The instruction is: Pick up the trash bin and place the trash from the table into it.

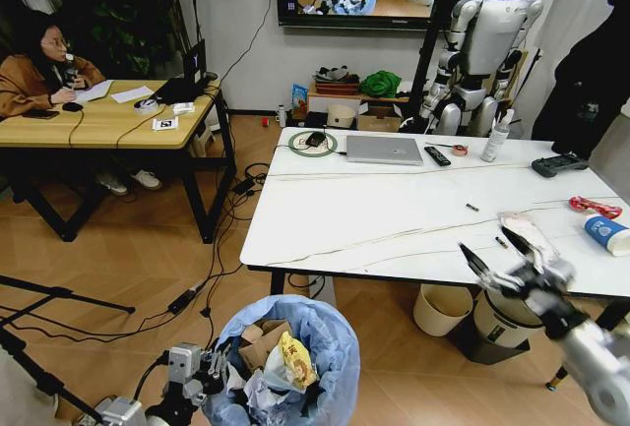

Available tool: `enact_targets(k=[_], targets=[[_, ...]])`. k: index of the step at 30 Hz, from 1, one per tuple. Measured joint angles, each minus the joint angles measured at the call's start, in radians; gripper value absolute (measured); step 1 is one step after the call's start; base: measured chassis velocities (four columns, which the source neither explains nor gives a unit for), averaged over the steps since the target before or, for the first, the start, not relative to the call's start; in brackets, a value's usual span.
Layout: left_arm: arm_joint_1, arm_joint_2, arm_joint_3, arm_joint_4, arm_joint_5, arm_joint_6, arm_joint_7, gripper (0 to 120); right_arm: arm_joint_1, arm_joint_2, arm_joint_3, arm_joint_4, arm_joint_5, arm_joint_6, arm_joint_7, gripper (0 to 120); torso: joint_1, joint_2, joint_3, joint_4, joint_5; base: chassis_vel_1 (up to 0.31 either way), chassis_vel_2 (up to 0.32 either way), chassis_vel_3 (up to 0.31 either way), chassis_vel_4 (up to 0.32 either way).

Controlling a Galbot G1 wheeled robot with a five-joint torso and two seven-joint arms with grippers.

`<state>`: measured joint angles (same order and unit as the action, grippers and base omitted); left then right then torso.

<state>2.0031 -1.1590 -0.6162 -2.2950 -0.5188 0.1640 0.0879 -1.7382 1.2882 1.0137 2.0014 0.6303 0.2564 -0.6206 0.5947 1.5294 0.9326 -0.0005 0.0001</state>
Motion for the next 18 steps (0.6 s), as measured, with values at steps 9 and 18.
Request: enact_targets(k=[9, 18], targets=[[-0.021, 0.017, 0.001, 0.004, -0.028, 0.01, -0.004, 0, -0.019, 0.141, 0.017, -0.003, -0.054, 0.031, -0.043, 100, 0.0, 0.0, 0.0, 0.0005, -0.0004, 0.0, 0.0, 0.0, 0.0], [-0.049, 0.01, 0.009, 0.045, -0.037, 0.011, -0.004, 0, 0.005, 0.228, -0.01, -0.093, -0.06, 0.055, -0.059, 100, 0.0, 0.0, 0.0, 0.0005, -0.0002, 0.0, 0.0, 0.0, 0.0]])
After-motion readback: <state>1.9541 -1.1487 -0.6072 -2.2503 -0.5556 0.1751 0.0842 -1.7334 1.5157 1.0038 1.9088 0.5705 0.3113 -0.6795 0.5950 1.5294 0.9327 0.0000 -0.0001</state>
